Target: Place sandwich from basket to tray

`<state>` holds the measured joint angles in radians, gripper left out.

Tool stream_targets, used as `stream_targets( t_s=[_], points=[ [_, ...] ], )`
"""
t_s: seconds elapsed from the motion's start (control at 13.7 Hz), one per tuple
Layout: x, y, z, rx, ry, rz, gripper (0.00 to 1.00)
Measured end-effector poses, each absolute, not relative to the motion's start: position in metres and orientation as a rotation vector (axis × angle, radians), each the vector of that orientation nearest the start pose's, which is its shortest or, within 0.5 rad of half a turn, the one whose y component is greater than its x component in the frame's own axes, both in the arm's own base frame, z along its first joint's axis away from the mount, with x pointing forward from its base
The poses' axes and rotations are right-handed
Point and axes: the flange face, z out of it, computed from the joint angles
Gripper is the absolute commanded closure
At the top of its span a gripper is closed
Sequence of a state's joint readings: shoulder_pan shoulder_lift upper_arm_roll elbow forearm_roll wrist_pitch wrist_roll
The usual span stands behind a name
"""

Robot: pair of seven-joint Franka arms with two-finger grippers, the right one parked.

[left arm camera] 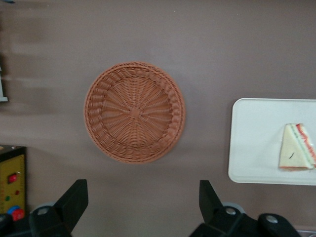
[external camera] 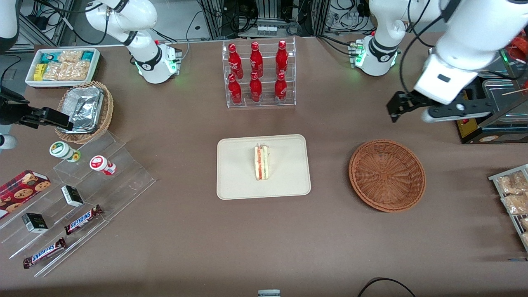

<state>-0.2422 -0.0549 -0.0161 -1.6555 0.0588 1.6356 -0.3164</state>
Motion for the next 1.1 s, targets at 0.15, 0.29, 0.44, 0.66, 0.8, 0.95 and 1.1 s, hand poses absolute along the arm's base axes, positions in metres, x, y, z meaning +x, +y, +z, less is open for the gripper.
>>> stream_targets(
  t_s=[0.15, 0.29, 0.44, 0.66, 0.8, 0.95, 1.1],
  points=[
    [0.532, -0.106, 0.618, -3.09, -0.066, -0.066, 0.01],
    [0.537, -0.084, 0.618, -3.095, -0.061, -0.062, 0.01],
    [0.541, -0.067, 0.622, -3.132, -0.048, -0.066, 0.01],
    [0.546, -0.05, 0.631, -3.149, 0.058, -0.092, 0.01],
    [0.55, -0.049, 0.634, -3.149, 0.078, -0.092, 0.01],
    [0.556, -0.049, 0.632, -3.149, 0.077, -0.08, 0.01],
    [0.56, -0.049, 0.628, -3.148, 0.083, -0.071, 0.01]
  ],
)
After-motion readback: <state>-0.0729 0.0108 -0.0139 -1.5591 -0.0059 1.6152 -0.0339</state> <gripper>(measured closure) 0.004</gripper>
